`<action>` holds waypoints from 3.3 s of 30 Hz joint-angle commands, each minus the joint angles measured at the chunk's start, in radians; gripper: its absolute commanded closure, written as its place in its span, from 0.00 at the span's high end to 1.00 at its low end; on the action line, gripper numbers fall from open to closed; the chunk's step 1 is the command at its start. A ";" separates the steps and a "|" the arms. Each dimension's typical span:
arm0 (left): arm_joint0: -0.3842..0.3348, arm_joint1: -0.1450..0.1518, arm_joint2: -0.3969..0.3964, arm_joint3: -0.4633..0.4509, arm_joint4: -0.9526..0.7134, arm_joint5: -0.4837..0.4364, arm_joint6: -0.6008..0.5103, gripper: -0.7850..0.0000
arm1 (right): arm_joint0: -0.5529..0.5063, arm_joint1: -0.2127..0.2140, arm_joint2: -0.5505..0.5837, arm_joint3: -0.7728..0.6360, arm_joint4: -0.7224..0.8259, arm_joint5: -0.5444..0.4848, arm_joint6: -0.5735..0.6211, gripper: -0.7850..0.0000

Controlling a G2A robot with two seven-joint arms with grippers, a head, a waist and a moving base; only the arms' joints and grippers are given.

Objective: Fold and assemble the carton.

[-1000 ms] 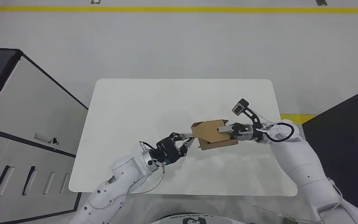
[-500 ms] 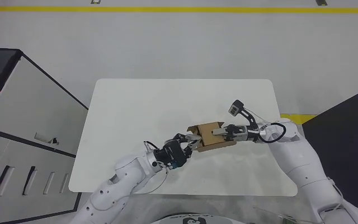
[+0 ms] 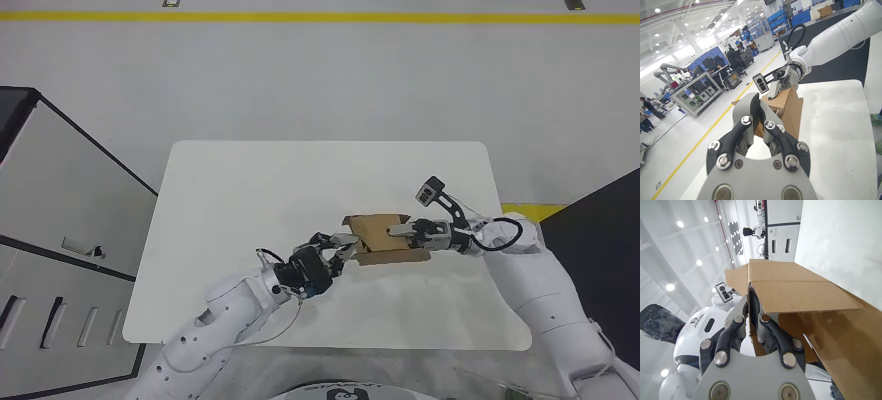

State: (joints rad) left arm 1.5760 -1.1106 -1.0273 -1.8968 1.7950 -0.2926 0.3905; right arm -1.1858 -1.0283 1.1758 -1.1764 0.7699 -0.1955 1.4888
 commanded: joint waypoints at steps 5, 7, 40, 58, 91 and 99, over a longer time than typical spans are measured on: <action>0.041 0.009 -0.031 -0.021 -0.004 -0.008 0.012 0.00 | 0.022 -0.007 0.009 0.068 0.100 0.014 0.047 0.00; 0.048 0.010 -0.027 -0.029 0.003 -0.017 0.016 0.00 | 0.029 -0.010 0.006 0.080 0.113 0.015 0.047 0.00; -0.042 -0.006 0.074 0.044 -0.008 -0.065 -0.008 0.00 | 0.051 0.023 -0.118 0.021 0.147 -0.033 0.047 0.00; -0.040 -0.005 0.080 0.048 -0.010 -0.059 -0.003 0.00 | 0.072 0.038 -0.162 0.046 0.192 -0.049 0.047 0.00; -0.015 0.002 0.059 0.025 -0.005 -0.009 0.008 0.00 | 0.062 0.047 -0.200 0.046 0.281 -0.021 0.047 0.00; 0.035 0.015 -0.008 -0.012 0.002 0.030 0.022 0.00 | 0.060 0.056 -0.211 0.056 0.370 0.069 0.047 0.00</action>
State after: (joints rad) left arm 1.6066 -1.0965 -1.0302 -1.9052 1.7916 -0.2694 0.4152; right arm -1.1273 -0.9740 0.9660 -1.1224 1.1352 -0.1343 1.5359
